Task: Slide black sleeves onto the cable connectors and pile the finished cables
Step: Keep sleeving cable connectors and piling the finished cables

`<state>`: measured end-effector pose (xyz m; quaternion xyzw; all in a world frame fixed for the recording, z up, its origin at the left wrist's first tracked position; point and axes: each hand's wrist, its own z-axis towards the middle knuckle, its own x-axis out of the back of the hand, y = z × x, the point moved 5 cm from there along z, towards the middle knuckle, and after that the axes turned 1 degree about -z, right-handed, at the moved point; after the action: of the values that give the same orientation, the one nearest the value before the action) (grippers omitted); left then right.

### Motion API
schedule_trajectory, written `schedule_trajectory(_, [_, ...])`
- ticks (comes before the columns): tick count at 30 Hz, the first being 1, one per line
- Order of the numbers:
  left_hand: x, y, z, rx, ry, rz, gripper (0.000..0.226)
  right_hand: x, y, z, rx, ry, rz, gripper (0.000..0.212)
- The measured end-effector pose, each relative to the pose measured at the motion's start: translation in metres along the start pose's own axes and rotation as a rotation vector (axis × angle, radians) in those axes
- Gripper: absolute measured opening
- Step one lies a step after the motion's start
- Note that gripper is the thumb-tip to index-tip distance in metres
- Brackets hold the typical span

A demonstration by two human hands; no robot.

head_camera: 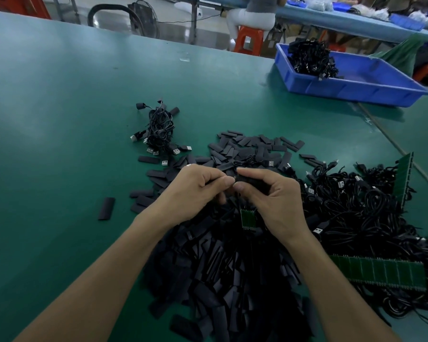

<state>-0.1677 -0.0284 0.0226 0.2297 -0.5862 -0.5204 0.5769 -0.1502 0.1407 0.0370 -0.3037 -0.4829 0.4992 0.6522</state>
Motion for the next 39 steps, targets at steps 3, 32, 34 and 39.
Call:
schedule_trajectory(3, [0.002, -0.002, 0.000, 0.027, 0.045, -0.055, 0.029, 0.009, 0.005, -0.001, -0.064, 0.179, 0.008, 0.033])
schedule_trajectory(32, [-0.001, -0.004, -0.001, -0.047, 0.111, 0.263, 0.026, 0.008, 0.001, 0.009, -0.148, 0.241, 0.353, 0.015])
schedule_trajectory(34, [0.002, -0.008, 0.000, -0.033, 0.106, 0.398, 0.033, 0.011, -0.001, 0.011, -0.160, 0.194, 0.345, 0.015])
schedule_trajectory(39, [0.025, -0.005, 0.012, 0.050, 0.328, 0.408, 0.051, 0.024, -0.001, 0.009, -0.207, -0.175, -0.064, 0.028])
